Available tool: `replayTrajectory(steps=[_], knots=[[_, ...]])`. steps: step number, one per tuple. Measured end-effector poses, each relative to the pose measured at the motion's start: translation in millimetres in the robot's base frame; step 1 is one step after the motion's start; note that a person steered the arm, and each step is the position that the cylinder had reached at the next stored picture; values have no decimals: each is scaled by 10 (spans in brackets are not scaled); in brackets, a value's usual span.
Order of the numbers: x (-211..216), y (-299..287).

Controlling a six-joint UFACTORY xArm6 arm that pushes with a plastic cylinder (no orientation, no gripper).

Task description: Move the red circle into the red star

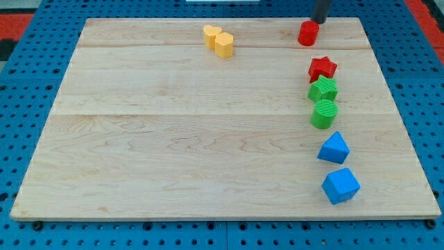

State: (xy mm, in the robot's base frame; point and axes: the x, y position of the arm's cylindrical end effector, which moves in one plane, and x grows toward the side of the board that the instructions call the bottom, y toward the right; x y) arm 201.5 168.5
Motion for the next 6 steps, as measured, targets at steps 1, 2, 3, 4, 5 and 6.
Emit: replayTrajectory(steps=[1, 2, 3, 4, 5, 6], knots=[[16, -94], [295, 121], [631, 121], [927, 145], [964, 425], [958, 1327]])
